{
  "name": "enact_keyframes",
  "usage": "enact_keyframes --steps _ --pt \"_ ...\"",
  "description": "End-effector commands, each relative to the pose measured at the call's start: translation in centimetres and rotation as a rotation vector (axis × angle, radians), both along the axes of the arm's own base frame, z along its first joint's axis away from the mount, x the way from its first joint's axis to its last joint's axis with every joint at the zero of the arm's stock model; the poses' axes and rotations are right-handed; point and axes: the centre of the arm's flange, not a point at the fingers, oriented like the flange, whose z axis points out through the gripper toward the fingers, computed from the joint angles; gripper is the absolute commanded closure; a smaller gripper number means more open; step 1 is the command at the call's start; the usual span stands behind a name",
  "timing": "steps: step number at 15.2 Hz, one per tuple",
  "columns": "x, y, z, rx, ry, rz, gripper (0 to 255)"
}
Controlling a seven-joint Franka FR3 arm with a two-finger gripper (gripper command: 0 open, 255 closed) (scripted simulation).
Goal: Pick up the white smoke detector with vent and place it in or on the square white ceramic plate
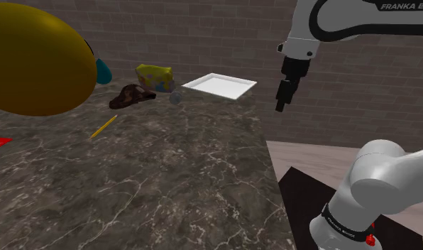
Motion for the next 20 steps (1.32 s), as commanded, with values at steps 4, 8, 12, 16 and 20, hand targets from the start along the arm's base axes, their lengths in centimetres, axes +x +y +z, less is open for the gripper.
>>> enact_keyframes --steps 4,8,12,16,20 --pt "2.6 3.0 0.4 -0.016 -0.011 -0.022 0" --pt "6.3 6.9 1.0 -0.037 -0.026 -0.051 0" --pt "10.0 10.7 1.6 -0.058 -0.040 -0.080 0" --pt "13.8 14.4 2.1 -0.079 -0.055 -0.109 0" --pt "17.7 18.0 2.6 -0.100 -0.070 -0.138 0"
